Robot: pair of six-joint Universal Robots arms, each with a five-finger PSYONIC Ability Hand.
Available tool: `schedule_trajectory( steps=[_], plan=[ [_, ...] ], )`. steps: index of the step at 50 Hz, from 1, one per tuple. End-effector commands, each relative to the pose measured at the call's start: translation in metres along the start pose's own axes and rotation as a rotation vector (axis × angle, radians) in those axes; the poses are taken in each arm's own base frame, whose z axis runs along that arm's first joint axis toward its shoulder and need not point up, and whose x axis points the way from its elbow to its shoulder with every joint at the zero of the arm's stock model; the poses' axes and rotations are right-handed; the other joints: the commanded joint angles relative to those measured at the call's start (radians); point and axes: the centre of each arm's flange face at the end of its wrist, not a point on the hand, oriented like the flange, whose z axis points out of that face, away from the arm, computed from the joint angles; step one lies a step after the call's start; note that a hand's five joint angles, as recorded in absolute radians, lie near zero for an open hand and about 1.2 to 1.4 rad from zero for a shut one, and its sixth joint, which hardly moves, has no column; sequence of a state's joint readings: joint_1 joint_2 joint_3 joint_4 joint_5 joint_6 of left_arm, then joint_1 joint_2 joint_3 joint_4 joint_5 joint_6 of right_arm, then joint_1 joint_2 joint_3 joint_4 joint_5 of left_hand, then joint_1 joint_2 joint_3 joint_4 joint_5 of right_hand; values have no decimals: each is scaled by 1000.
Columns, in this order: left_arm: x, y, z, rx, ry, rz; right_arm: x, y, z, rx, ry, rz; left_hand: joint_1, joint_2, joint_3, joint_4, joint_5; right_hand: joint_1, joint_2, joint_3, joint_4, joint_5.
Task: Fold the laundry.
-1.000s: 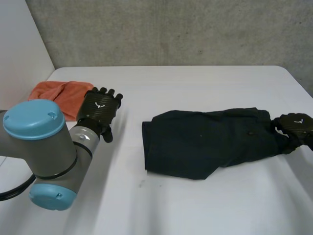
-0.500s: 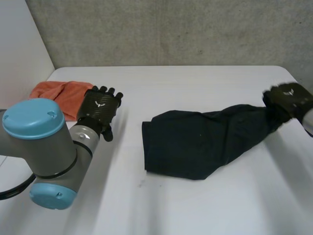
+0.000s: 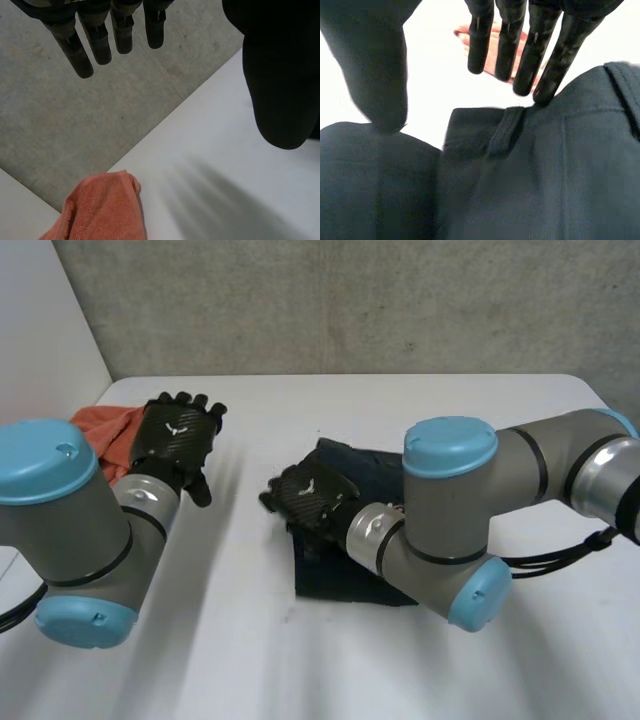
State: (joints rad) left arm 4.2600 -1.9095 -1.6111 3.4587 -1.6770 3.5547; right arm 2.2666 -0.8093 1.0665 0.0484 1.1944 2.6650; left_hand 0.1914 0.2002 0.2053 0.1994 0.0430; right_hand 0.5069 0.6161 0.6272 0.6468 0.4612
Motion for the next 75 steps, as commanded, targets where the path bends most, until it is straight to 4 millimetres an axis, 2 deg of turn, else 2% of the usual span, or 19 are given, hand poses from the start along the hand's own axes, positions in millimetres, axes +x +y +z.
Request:
schedule_trajectory(
  steps=[1,3,5,9,15,18,22,27,32,41,45,51,57,61,65,66,69,70,75],
  plan=[
    [-8,-19,8,59,-29,-37,63,-37,-40,66,194,206,-13,-22,-27,-21,-39,-137,-246,-257,-277,-266],
    [-9,-29,11,92,-33,-71,87,-49,-61,98,258,264,-7,-16,-21,-15,-33,-143,-252,-263,-283,-272],
    [-8,-38,13,121,-30,-99,99,-54,-72,116,297,296,-1,-10,-15,-9,-28,-143,-252,-263,-283,-272],
    [8,-65,13,205,30,-178,127,-40,-91,101,380,405,4,-4,-9,-4,-22,-143,-252,-263,-283,-272],
    [77,-74,17,260,293,-222,145,-12,-101,63,438,544,22,13,8,14,-4,-140,-249,-260,-280,-269],
    [93,-85,14,290,344,-220,148,-5,-104,62,454,576,22,13,8,14,-4,-140,-249,-260,-280,-269],
    [106,-95,22,322,363,-225,162,-3,-110,86,495,585,25,16,11,17,-1,-146,-255,-266,-286,-275],
    [127,-73,37,207,398,-206,173,-16,-110,117,510,572,37,28,23,29,11,-284,-393,-404,-424,-413],
    [135,-30,44,1,364,-168,174,16,-86,23,481,628,37,28,23,29,11,-332,-442,-453,-472,-461],
    [122,20,41,-209,264,-68,127,37,-30,-88,352,644,13,4,-1,5,-13,-332,-442,-453,-472,-461],
    [118,38,32,-287,276,-46,111,54,-20,-157,334,622,10,2,-4,2,-16,-332,-442,-453,-472,-461],
    [117,44,15,-354,301,-28,92,77,-17,-263,312,493,10,2,-4,2,-16,-332,-442,-453,-472,-461],
    [111,40,13,-355,295,-30,94,84,-23,-312,350,427,10,2,-4,2,-16,-332,-442,-453,-472,-461],
    [112,31,12,-327,299,-32,102,67,-29,-263,375,410,7,-1,-6,-1,-19,-332,-442,-453,-472,-461],
    [100,-10,8,-221,281,-62,112,35,-41,-163,413,371,2,-7,-12,-6,-25,-332,-442,-453,-472,-461],
    [91,-31,6,-159,267,-81,115,23,-48,-125,429,356,-4,-13,-18,-12,-30,-332,-442,-453,-472,-461],
    [78,-61,2,-64,238,-109,116,10,-58,-83,448,343,-13,-22,-27,-21,-39,-332,-442,-453,-472,-461],
    [69,-78,-2,-2,220,-124,117,3,-64,-65,461,341,-13,-22,-27,-21,-39,-332,-442,-453,-472,-461],
    [49,-120,-21,150,258,-154,131,3,-91,-72,537,387,-13,-22,-27,-21,-39,-332,-442,-453,-472,-461]
  ],
)
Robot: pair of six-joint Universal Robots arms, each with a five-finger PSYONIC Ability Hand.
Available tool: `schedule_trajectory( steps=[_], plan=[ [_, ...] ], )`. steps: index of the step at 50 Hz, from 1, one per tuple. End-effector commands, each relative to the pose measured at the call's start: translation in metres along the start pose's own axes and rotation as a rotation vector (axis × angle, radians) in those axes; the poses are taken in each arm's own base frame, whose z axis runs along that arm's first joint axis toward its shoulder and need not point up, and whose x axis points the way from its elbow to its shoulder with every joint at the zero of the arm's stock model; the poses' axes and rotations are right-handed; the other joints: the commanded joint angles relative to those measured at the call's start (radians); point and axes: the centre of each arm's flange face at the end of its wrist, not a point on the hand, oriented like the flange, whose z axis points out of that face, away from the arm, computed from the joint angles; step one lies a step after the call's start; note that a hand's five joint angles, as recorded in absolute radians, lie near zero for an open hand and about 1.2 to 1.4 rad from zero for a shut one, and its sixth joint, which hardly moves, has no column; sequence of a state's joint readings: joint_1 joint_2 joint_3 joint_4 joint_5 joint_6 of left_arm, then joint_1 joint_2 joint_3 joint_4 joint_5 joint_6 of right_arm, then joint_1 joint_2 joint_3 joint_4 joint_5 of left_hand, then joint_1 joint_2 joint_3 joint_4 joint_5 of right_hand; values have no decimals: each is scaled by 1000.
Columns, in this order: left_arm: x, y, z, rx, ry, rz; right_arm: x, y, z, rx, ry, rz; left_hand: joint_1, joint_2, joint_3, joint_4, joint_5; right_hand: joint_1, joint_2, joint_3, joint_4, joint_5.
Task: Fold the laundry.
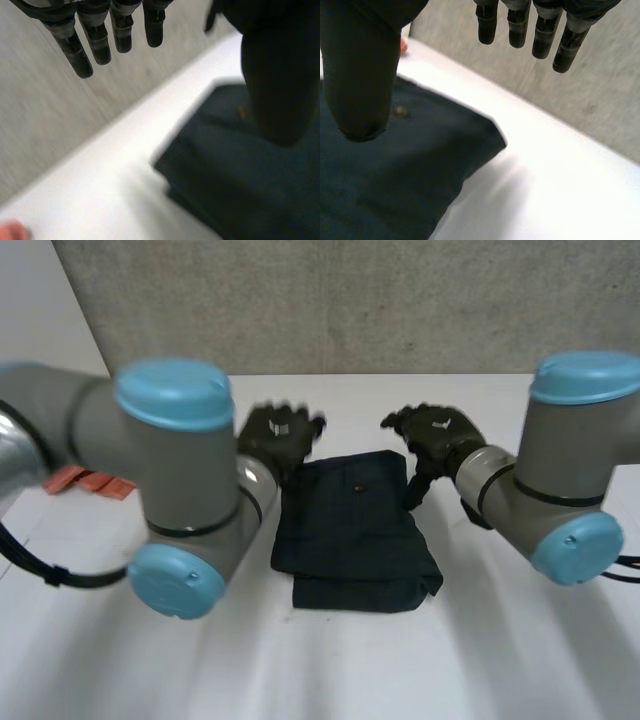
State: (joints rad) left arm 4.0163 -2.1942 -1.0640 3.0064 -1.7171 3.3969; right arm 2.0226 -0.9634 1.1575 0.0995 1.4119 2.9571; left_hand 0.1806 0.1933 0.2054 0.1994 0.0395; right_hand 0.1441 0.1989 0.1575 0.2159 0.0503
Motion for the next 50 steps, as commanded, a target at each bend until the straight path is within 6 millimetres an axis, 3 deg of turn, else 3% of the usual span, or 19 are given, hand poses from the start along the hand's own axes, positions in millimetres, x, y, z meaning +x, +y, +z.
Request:
schedule_trajectory(
  steps=[1,3,5,10,14,26,36,50],
  plan=[
    [-21,-78,-44,279,42,-26,31,-19,-35,45,104,57,-2,-15,-27,-21,-36,30,-24,17,-41,-50],
    [-24,-93,-58,335,118,-28,43,-12,-44,16,136,77,-2,-15,-27,-21,-36,30,-24,17,-41,-50],
    [-28,-95,-63,341,152,-35,47,-5,-49,-10,148,94,-2,-15,-27,-21,-36,30,-24,17,-41,-50],
    [-47,-89,-71,278,235,-102,44,25,-61,-112,136,156,1,-12,-24,-18,-33,30,-24,17,-41,-50],
    [-50,-79,-75,211,275,-151,34,42,-66,-158,95,209,1,-12,-24,-18,-33,30,-24,17,-41,-50],
    [-43,-51,-82,108,295,-180,19,77,-50,-181,-11,394,7,-6,-18,-12,-27,30,-24,17,-41,-50],
    [-41,-44,-87,129,289,-176,14,87,-37,-159,-23,381,7,-6,-18,-12,-27,30,-24,17,-41,-50],
    [-41,-43,-88,133,289,-177,-13,93,-25,-171,-99,362,6,-6,-18,-12,-27,30,-24,17,-41,-50]
  ],
)
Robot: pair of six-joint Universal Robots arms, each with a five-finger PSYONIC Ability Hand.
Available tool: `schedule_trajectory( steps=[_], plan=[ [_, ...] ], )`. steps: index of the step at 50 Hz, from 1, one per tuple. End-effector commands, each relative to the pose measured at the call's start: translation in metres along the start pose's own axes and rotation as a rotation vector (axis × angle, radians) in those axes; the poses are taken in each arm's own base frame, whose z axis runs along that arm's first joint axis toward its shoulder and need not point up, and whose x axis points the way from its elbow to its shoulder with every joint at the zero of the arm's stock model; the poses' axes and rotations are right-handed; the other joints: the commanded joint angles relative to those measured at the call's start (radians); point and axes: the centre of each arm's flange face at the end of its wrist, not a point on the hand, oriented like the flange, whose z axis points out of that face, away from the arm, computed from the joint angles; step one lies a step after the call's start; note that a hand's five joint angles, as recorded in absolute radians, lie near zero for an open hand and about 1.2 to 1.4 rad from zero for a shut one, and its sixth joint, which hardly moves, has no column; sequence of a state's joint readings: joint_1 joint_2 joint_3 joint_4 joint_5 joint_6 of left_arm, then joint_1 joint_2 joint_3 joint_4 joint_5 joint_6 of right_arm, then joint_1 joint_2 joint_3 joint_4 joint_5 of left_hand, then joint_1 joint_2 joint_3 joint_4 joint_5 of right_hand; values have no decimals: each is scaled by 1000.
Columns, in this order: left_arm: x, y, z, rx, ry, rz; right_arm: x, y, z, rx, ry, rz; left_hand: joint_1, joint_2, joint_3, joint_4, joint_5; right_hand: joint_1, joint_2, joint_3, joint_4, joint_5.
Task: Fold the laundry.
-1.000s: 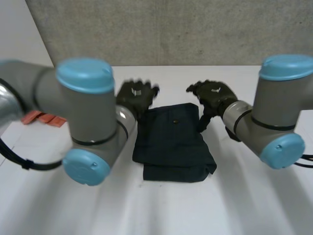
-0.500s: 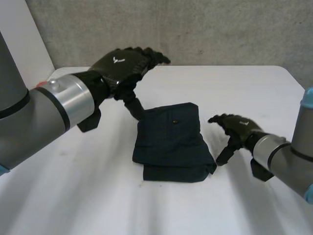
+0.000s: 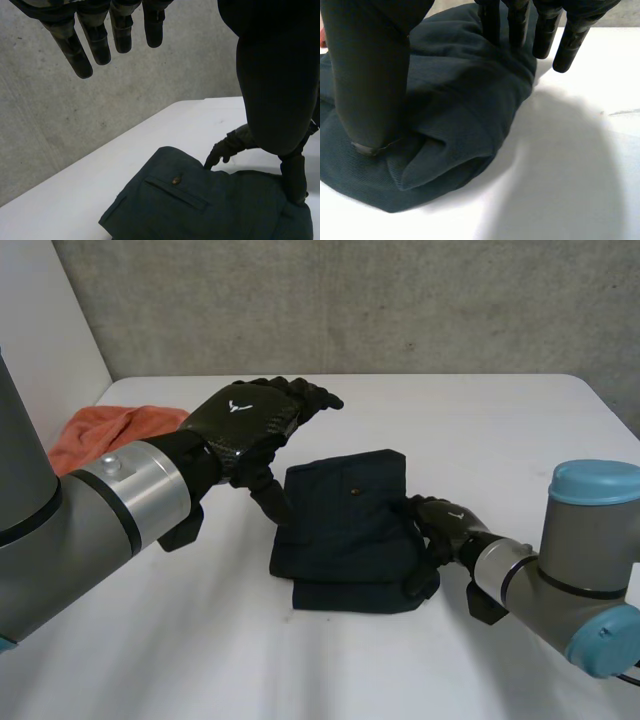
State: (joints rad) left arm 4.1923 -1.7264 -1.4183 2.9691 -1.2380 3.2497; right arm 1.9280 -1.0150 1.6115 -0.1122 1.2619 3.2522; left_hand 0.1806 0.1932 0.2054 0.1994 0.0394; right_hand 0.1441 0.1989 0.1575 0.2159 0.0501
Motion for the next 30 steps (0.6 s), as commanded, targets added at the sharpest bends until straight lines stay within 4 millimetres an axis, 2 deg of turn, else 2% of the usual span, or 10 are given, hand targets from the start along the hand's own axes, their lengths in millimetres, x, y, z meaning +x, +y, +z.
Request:
schedule_trajectory(
  steps=[1,10,14,20,25,30],
  plan=[
    [0,0,0,-1,2,-1,-10,3,9,0,-31,-16,4,-9,-21,-15,-30,49,-6,36,-23,-31],
    [0,0,0,1,3,-2,-13,4,24,16,-16,-25,4,-9,-21,-15,-30,225,170,212,153,145],
    [0,0,0,1,3,-2,-12,4,29,20,-9,-29,4,-9,-21,-15,-30,510,455,496,438,429],
    [-1,-1,2,17,-2,3,-11,0,35,40,-13,-36,4,-9,-21,-15,-30,1220,1165,1207,1148,1139],
    [-2,0,2,15,-3,2,-11,-11,39,83,-18,-64,4,-9,-21,-15,-30,1252,1197,1239,1180,1172],
    [-2,0,2,15,-5,2,-12,-33,49,147,-33,-123,4,-9,-21,-15,-30,1252,1197,1239,1180,1172]
  ],
)
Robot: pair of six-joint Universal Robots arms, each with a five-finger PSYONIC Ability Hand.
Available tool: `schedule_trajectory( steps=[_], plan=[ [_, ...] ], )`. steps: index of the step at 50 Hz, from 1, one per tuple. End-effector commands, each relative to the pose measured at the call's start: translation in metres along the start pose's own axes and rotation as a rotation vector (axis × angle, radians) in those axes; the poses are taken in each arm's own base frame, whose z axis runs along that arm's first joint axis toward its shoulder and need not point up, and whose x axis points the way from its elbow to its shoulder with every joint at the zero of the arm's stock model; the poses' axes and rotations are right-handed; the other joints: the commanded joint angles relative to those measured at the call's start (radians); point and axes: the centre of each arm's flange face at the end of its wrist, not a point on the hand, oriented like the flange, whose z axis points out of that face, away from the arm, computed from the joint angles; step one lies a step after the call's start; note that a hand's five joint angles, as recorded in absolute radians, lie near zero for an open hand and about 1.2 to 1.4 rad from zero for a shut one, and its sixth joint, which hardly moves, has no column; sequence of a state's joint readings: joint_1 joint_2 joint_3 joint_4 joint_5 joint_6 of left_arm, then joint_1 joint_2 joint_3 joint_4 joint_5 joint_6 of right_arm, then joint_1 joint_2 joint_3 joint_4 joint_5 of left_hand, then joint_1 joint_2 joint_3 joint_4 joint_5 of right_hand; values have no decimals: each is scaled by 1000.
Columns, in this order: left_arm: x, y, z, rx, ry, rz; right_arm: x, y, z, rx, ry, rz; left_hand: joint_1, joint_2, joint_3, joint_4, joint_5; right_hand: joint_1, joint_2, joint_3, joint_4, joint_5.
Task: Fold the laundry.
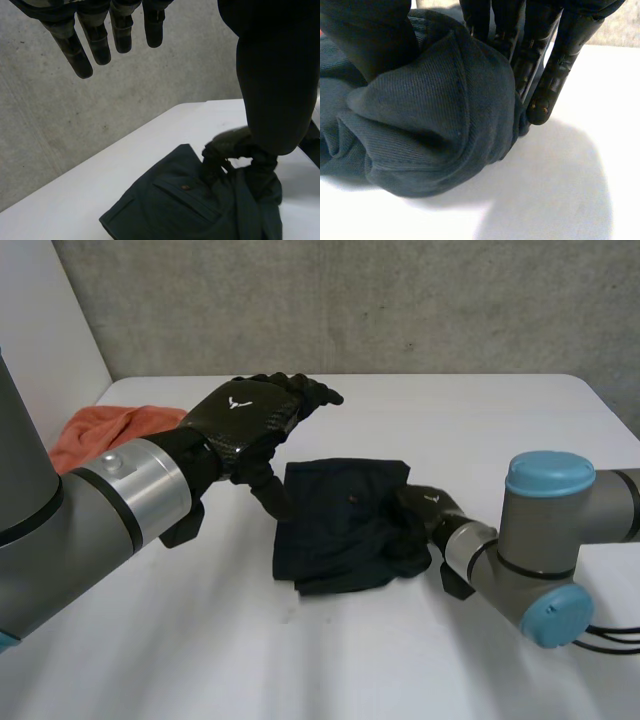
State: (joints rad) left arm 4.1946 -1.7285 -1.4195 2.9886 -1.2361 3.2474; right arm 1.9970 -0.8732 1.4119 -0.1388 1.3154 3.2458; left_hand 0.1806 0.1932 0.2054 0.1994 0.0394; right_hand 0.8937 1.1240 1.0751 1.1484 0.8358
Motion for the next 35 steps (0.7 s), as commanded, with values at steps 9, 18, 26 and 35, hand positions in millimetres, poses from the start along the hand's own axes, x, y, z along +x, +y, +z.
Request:
schedule_trajectory(
  steps=[9,18,26,35],
  plan=[
    [-2,0,1,4,-6,1,10,-56,44,160,-44,-222,4,-9,-21,-15,-30,503,272,321,248,386],
    [-4,0,6,15,-10,5,116,-96,84,242,102,-211,4,-9,-21,-15,-30,503,272,321,248,386],
    [-5,2,10,9,-10,3,231,-123,80,386,356,-221,7,-6,-18,-12,-27,503,272,321,248,386],
    [-7,7,14,-4,-10,-2,326,-119,45,399,554,-285,9,-3,-15,-9,-24,503,272,321,248,386]
  ],
)
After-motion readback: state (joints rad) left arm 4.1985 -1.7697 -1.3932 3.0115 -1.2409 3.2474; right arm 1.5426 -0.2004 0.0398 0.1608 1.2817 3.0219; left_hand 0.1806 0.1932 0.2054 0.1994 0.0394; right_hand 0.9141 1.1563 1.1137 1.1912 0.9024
